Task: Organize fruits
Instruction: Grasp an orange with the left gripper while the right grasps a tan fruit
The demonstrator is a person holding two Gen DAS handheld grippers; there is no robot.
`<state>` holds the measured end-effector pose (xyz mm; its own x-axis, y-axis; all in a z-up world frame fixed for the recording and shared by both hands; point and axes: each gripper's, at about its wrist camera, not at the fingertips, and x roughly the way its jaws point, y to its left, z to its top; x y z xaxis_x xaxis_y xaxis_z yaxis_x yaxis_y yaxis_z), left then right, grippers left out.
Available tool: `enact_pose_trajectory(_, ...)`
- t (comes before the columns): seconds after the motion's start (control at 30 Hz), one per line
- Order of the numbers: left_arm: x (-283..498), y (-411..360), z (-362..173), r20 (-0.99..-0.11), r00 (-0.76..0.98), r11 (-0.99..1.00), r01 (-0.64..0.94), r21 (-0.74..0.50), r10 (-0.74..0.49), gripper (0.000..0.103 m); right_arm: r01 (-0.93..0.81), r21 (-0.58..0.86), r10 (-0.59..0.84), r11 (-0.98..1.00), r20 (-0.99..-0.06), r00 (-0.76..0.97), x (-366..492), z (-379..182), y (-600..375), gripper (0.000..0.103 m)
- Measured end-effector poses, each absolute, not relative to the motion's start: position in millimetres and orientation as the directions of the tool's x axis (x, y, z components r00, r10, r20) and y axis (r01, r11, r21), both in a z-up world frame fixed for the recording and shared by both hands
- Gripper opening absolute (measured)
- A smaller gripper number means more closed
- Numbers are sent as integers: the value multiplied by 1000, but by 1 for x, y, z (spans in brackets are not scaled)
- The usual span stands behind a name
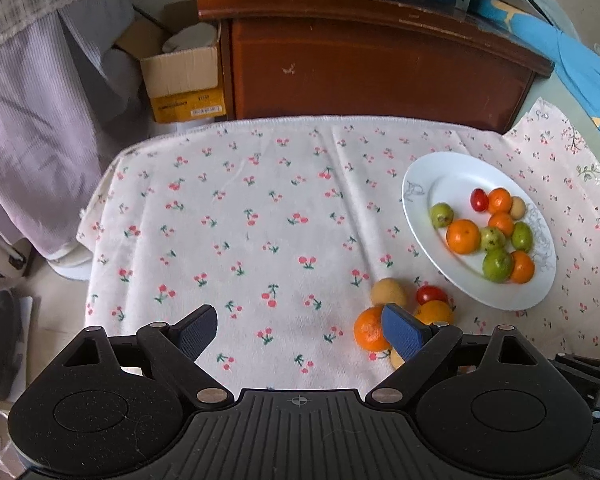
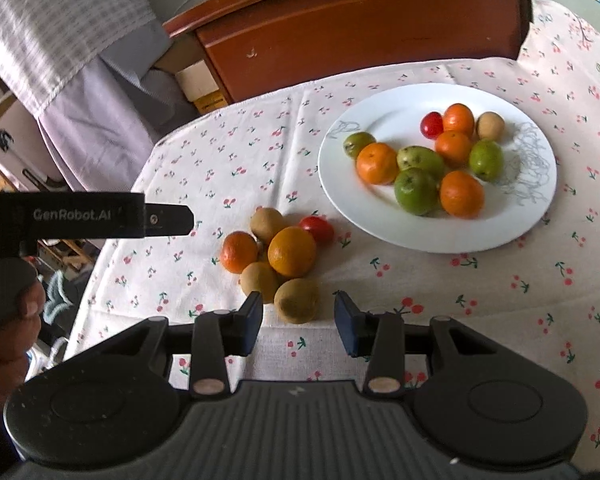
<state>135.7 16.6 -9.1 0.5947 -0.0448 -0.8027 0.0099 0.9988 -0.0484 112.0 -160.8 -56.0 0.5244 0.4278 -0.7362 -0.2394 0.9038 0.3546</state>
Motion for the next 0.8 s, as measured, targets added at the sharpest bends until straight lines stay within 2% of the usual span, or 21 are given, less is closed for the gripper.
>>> enact_pose_trajectory(0.27, 139, 15, -23, -816, 573, 997, 39, -62, -73, 91, -292, 258, 381, 921, -754, 535, 112, -63, -143, 40)
enact_pose_trajectory(0.43, 141, 14, -29, -814, 572, 995, 48, -87, -99, 91, -336, 177, 347, 925, -753, 559, 107, -65, -132, 26)
enact_pose_trajectory(0.57, 142, 13, -33, -812, 565, 989, 63, -132, -145, 89, -335, 185, 352, 924, -755, 554, 107, -65, -135, 26)
enact_pose_trajectory(0.67, 142, 10, -35, -806, 569, 987, 83, -140, -163, 81, -317, 195, 348, 928, -756, 554, 107, -64, -140, 26)
enact_pose_trajectory(0.73, 143, 7, -38, -807, 563, 984, 98, -147, -177, 69, -309, 200, 346, 930, -758, 553, 107, -64, -142, 26)
enact_pose_trajectory(0.8, 144, 5, -41, -809, 557, 982, 104, -156, -188, 63, -301, 207, 346, 931, -760, 550, 107, -64, -143, 26)
